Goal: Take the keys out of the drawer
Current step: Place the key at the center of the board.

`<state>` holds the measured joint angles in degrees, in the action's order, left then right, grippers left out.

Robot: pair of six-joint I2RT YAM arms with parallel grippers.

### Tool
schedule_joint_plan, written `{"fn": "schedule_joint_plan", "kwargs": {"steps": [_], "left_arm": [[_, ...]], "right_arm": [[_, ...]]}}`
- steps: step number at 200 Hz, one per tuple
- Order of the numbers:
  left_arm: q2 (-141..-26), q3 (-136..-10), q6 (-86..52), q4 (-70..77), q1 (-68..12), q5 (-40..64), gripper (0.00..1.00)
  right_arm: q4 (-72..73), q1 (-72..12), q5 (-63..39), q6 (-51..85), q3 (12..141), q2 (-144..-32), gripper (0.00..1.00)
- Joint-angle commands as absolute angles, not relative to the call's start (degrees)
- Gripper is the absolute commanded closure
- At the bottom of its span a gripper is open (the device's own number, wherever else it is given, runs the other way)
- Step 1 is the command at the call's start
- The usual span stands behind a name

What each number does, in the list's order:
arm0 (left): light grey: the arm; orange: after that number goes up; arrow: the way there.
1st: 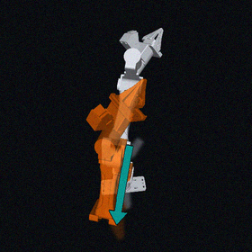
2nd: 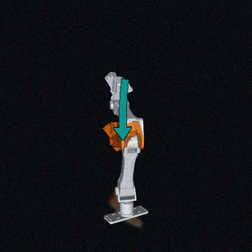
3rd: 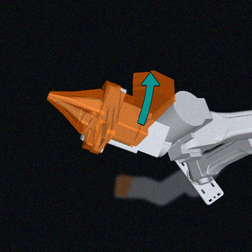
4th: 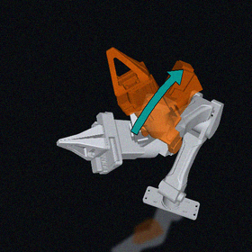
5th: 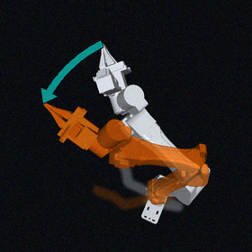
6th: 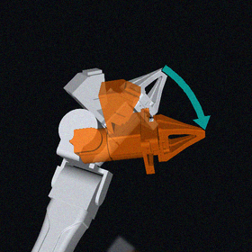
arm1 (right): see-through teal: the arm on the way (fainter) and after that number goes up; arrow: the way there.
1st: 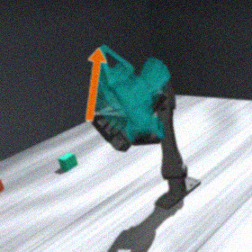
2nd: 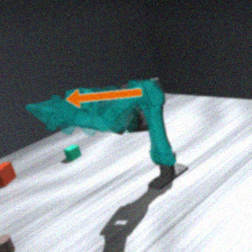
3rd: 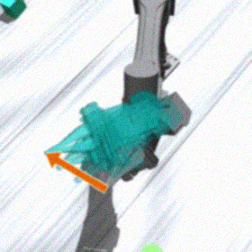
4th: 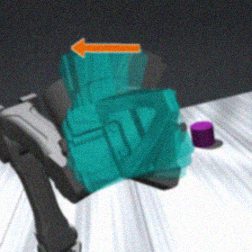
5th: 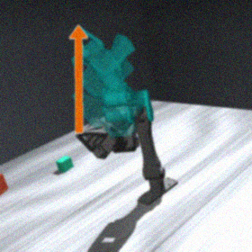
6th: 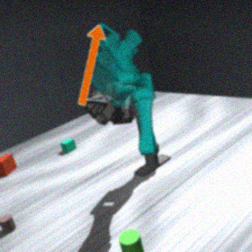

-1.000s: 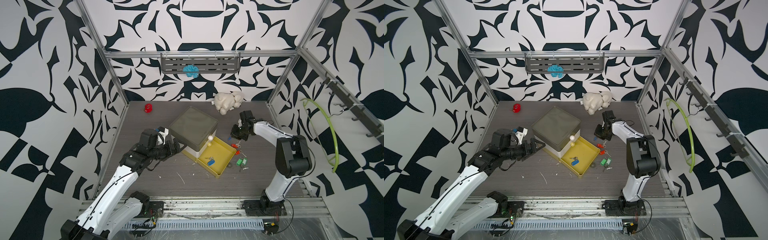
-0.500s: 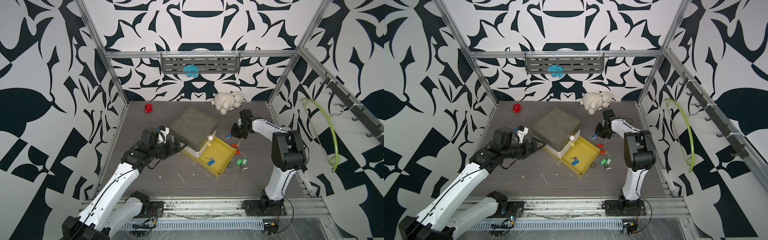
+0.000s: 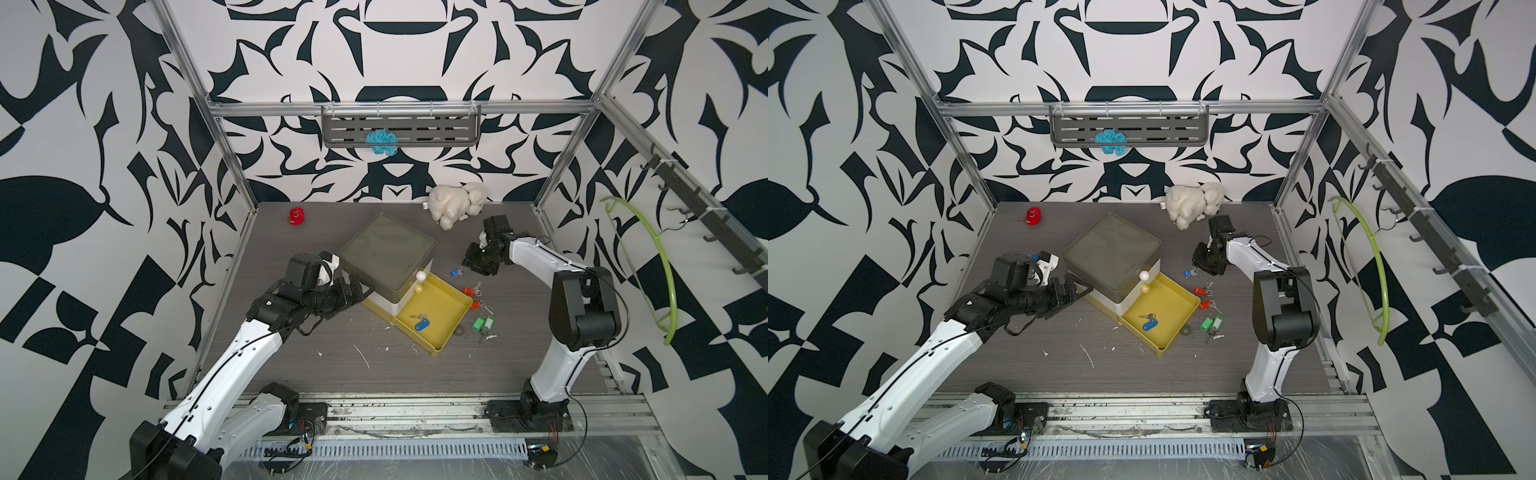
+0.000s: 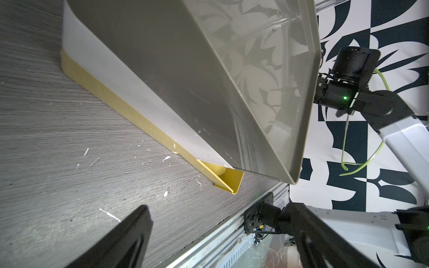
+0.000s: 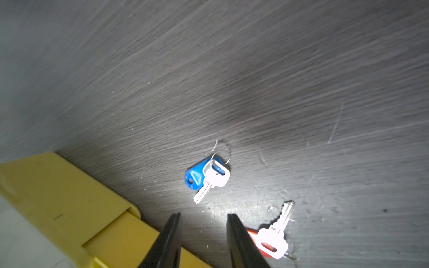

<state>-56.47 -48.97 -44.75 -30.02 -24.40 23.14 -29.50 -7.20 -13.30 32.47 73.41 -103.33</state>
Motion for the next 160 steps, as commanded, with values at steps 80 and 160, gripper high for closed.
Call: {"fn": "schedule_joint_plan", "kwargs": {"steps": [80,160], "left_arm": [[-57.89,-48.00,-45.38,-24.71,-23.44,19.12,0.01],[-60.90,-50.71,-42.13,-21.55,-21.80,17.49,0.01]], "right_arm": [[-29.35,-9.30,-14.85,27.64,68.91,-91.15,0.48],[-28.81,-15.53,-11.97,26.16,65.29,-79.49,0.47]]}}
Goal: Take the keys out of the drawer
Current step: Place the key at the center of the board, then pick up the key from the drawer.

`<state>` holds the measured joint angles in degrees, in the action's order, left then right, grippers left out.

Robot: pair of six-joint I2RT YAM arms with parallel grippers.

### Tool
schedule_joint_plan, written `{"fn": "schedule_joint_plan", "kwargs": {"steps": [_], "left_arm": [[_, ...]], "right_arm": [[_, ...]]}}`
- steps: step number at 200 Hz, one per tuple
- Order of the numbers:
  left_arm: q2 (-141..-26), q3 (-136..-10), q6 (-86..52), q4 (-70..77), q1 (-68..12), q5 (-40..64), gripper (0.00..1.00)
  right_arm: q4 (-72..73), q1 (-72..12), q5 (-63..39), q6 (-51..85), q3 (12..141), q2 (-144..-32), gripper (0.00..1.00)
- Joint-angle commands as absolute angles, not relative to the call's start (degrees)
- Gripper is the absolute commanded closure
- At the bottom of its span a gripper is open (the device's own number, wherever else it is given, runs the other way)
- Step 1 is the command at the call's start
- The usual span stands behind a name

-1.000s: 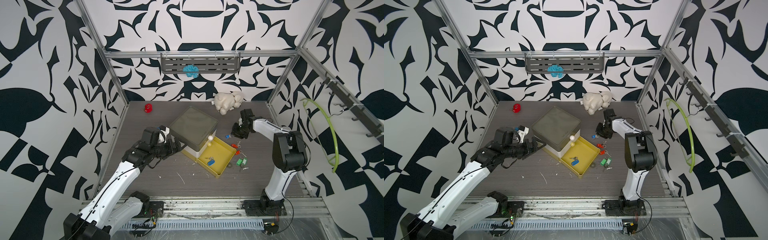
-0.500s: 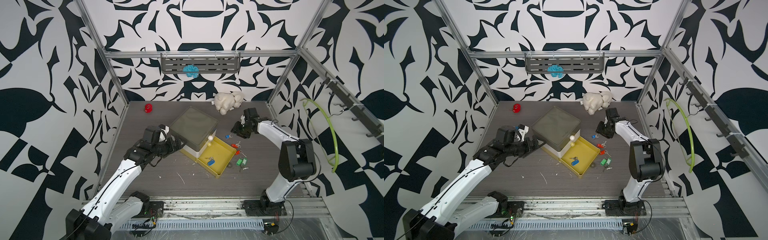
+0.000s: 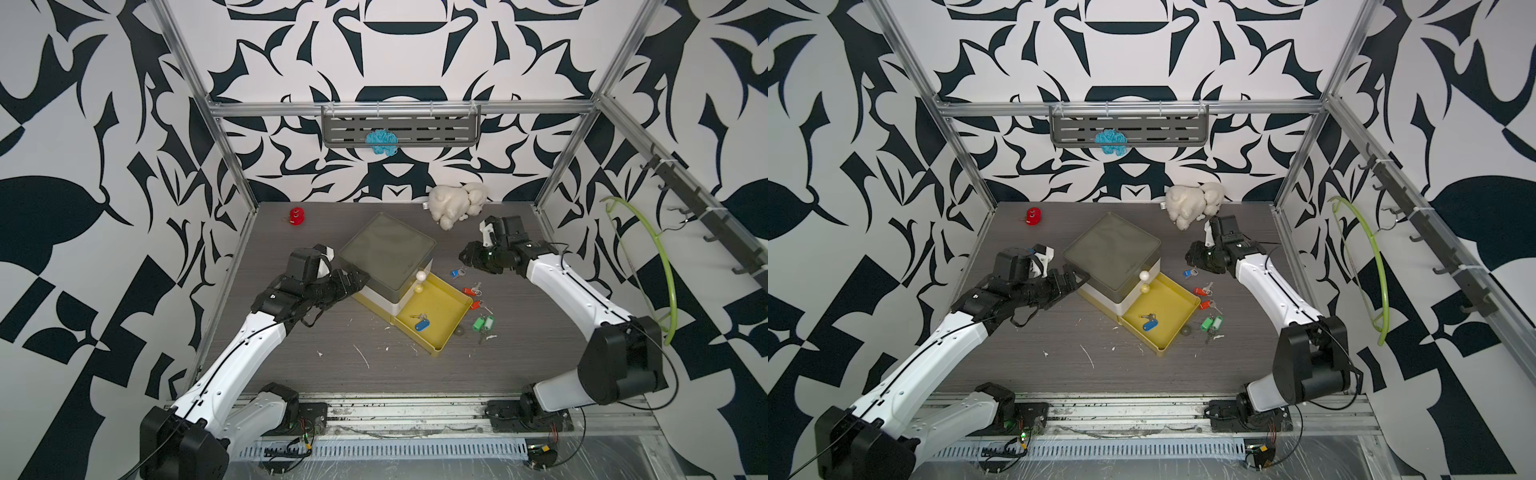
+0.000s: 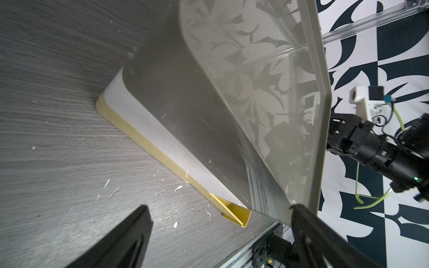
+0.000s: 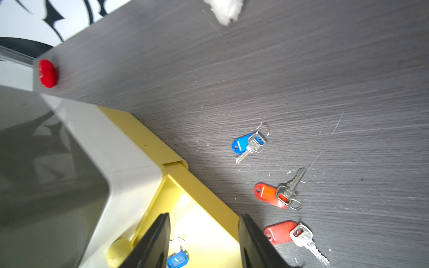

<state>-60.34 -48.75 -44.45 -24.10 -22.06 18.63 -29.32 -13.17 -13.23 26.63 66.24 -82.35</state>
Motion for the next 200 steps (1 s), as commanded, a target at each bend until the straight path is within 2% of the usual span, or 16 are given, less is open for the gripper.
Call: {"fn": "schedule_joint_plan", "kwargs": {"steps": [1,31,83,172,200], "left_arm": [[-60.86,-50.71,-42.07,-21.41,-21.80,17.49,0.01],[-58.42,-49.89,-38.16,-19.52,-21.80,15.69,0.01],[-46.68,-43.41,-27.60,-15.60,-21.80,10.28,0.01],[-37.66,-39.56,-28.49,-21.53,-21.80,7.82,0.01],[-35.58,-39.24,-28.48,-23.41,-21.80,7.98,0.01]], "right_arm": [[-28.91,-15.68,-11.92,26.18,65.34,-79.43,0.47],[-31.95,-21.66,-8.48,26.28,66.69,-78.56,0.47],[-31.87,-28.62,-2.64,29.95,64.10,-75.01,0.44],[-35.32,-44.57,0.25,41.03,61.17,-79.52,0.43],[-34.88,-46.10,1.82,44.27,59.07,-81.84,0.44]]}}
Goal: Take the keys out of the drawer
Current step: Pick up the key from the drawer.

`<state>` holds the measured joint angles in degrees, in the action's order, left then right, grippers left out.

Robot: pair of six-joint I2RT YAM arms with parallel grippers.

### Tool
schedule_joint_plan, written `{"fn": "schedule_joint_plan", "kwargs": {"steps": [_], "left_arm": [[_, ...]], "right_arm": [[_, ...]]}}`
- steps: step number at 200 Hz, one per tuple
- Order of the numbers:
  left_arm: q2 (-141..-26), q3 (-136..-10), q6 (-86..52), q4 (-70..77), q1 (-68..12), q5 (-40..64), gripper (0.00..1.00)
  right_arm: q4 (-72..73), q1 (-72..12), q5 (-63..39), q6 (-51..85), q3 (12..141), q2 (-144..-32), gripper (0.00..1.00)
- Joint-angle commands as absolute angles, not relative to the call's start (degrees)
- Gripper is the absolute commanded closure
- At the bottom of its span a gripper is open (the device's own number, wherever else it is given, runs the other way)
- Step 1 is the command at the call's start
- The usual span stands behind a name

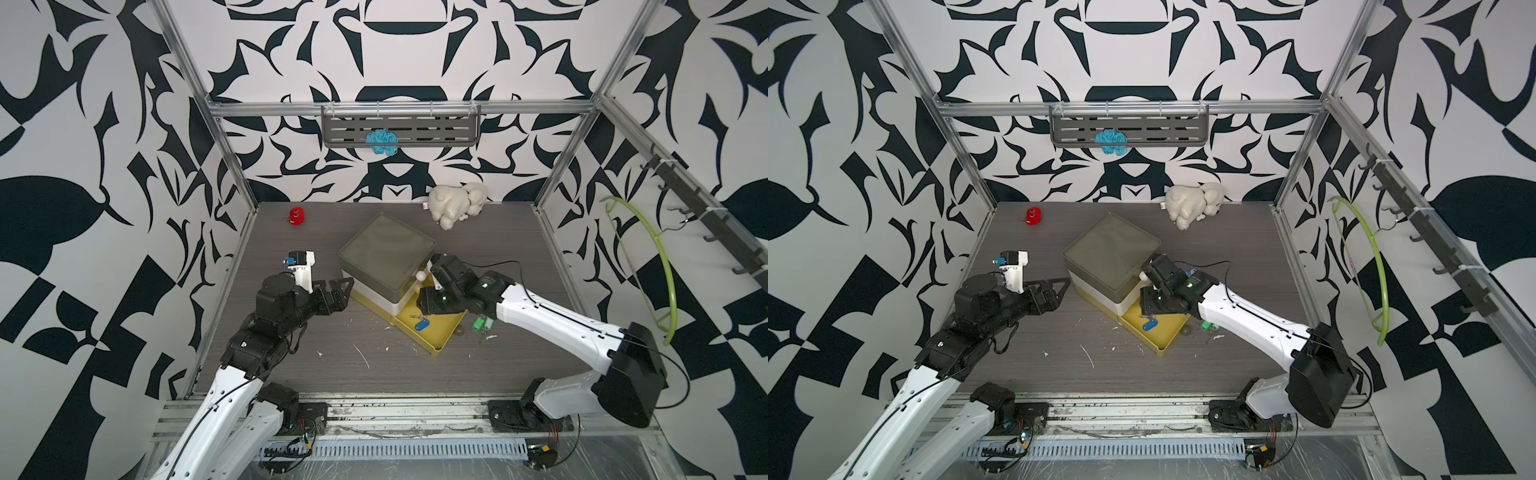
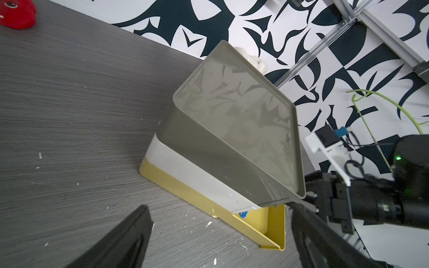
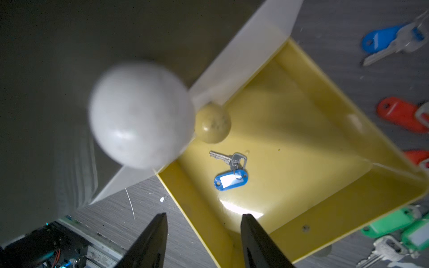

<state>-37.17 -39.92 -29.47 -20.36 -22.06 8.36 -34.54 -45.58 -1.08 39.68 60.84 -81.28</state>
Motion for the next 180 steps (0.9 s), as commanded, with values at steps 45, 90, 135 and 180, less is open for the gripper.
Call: {"fn": "schedule_joint_plan", "kwargs": {"steps": [45,90,135,180], "left_arm": [[-34.45,-38.58,-29.34,-23.58,-21.80,8.56,0.01],[-35.15,-38.71,-30.07,-22.59,-21.80,9.19,0.01],[-34.83,-38.85,-30.15,-22.94,-21.80,9.32,0.01],[-33.19,-38.84,-30.15,-24.64,-21.80,9.29,0.01]], "right_arm": [[-31.82,-46.09,3.06,43.84,55.77,-82.85,0.53],[-29.42,-46.07,1.55,44.14,54.23,-84.47,0.56],[-27.65,-46.05,1.23,43.71,54.23,-87.24,0.59],[-27.19,-46.05,2.85,43.63,54.59,-88.94,0.60]]}}
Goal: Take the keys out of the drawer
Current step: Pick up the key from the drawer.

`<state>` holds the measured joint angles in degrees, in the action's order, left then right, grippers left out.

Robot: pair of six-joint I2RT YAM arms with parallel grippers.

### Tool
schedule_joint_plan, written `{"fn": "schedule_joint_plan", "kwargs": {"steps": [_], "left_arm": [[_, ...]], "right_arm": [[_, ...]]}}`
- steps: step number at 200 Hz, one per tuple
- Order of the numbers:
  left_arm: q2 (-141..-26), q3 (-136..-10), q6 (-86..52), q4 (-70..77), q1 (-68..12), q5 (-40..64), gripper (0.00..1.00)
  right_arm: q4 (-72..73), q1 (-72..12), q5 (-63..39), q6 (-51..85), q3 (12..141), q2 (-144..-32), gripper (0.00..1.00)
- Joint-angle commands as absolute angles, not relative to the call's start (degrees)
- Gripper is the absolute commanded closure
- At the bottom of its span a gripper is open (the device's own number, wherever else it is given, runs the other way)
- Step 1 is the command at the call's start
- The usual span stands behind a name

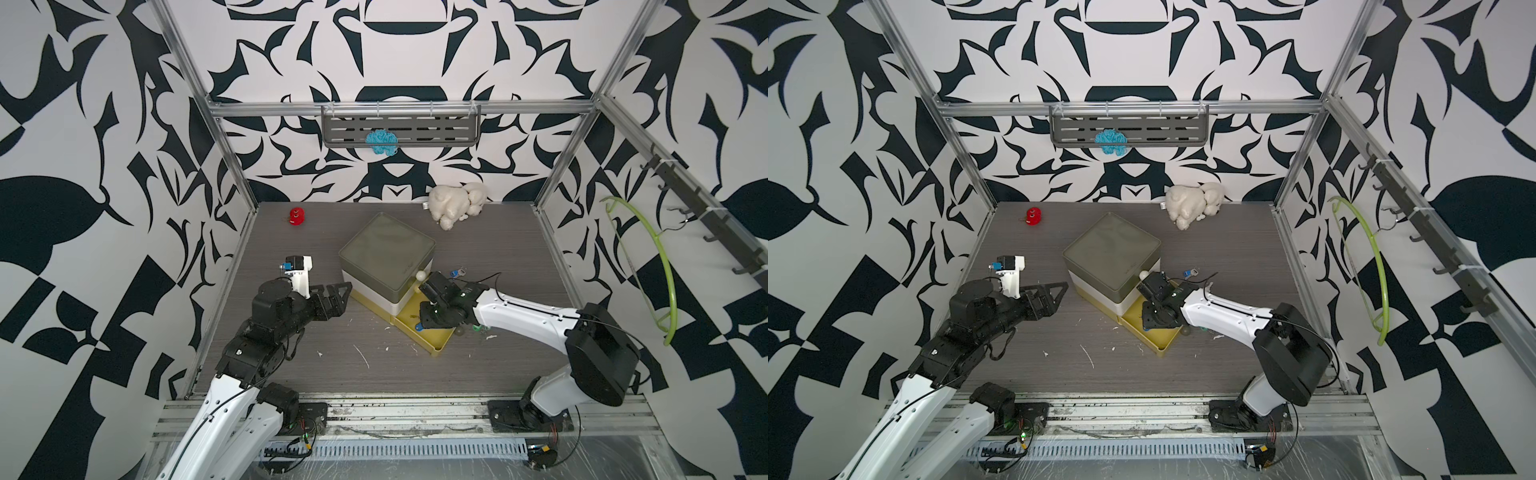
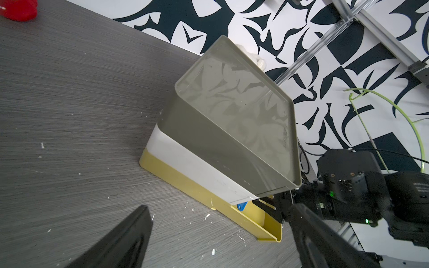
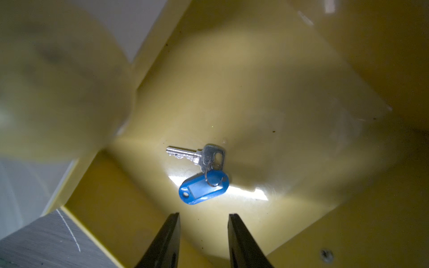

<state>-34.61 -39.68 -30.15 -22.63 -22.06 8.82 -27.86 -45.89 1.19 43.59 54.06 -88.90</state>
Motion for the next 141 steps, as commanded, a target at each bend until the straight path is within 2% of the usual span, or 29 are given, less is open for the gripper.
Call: {"fn": "schedule_joint_plan", "kwargs": {"steps": [1,141], "left_arm": [[-33.16,-38.80,-30.15,-24.67,-21.80,9.26,0.01],[-30.00,-38.45,-31.11,-27.11,-21.80,8.73,0.01]], "right_arm": [[-27.17,-46.05,2.87,43.61,54.58,-89.03,0.60],[-22.73,-46.04,6.39,44.90,51.86,-91.59,0.66]]}}
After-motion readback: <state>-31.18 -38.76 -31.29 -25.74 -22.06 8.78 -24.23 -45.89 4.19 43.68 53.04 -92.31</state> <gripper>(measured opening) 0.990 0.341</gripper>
